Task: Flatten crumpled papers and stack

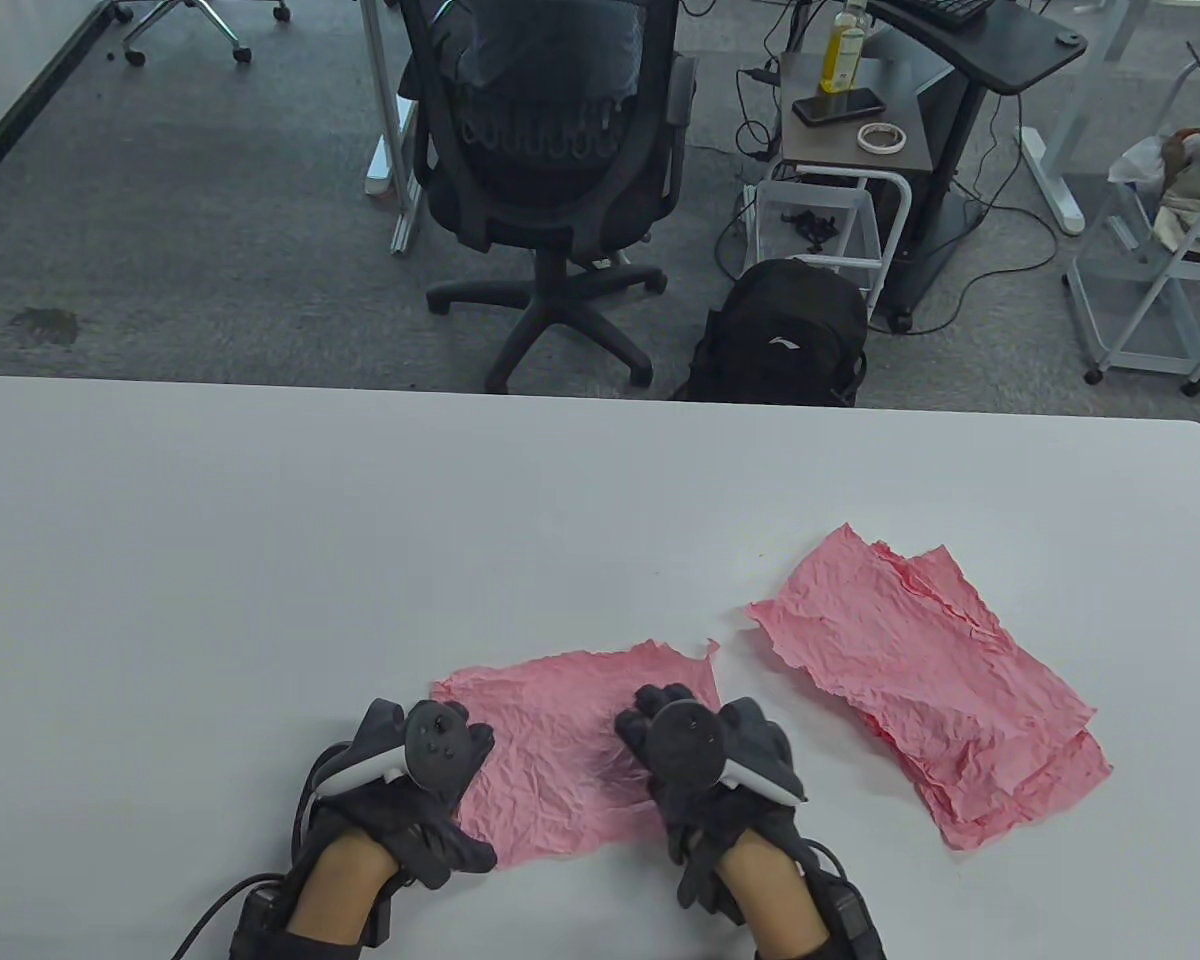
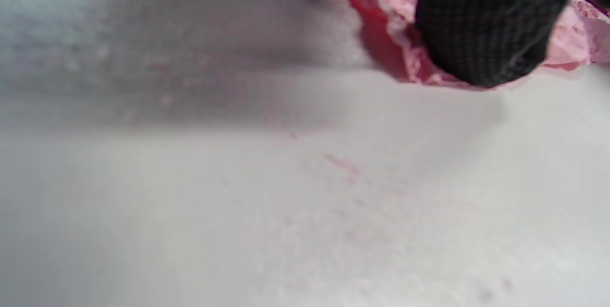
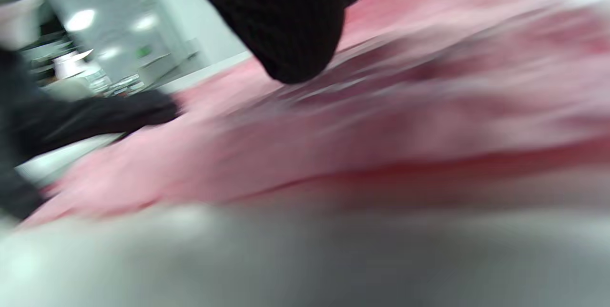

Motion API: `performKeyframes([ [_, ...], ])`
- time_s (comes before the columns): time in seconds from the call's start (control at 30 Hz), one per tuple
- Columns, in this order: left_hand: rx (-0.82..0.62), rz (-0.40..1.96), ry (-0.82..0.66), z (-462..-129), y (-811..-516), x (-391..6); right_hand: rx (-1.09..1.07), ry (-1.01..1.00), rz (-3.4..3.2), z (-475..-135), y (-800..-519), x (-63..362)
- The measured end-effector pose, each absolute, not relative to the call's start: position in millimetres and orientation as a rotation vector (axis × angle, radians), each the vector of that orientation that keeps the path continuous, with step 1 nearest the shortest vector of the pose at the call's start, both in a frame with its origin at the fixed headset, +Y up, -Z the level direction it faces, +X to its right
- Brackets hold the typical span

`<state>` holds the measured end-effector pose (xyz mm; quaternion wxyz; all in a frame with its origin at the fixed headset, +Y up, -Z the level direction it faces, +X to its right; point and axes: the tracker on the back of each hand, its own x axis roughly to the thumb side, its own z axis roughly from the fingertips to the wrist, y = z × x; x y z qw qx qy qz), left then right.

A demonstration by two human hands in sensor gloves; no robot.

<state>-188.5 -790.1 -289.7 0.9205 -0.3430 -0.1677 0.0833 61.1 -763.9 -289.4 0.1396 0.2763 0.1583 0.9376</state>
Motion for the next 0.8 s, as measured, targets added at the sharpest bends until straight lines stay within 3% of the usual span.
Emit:
performKeyframes([
  [0.1,-0.7,0.178,-0.337,-290.5,-789.9,-189.7,0.775,0.634,2.764,-292.9,-775.5,55.9],
  [0.27,-0.704,0.192,-0.34,-290.5,-789.9,-189.7,0.271,0.588,2.654,-314.3,-780.9,125.7],
  [0.33,-0.716,0.183,-0.342,-290.0,-789.6,-190.2,0.164,0.59,2.657,-317.9,-781.4,146.9],
  [0.47,-0.712,0.186,-0.351,-288.9,-789.6,-191.0,0.214,0.531,2.714,-317.5,-775.7,147.3],
  [0.6,-0.714,0.149,-0.379,-285.5,-785.6,-186.5,0.031,0.241,2.715,-315.3,-760.2,154.3],
  [0.7,-0.716,0.161,-0.389,-286.3,-784.3,-182.9,-0.195,0.31,2.822,-313.8,-761.4,153.6],
  [0.8,-0.712,0.155,-0.399,-284.5,-784.8,-180.9,-0.209,0.313,2.983,-316.1,-762.3,147.1],
])
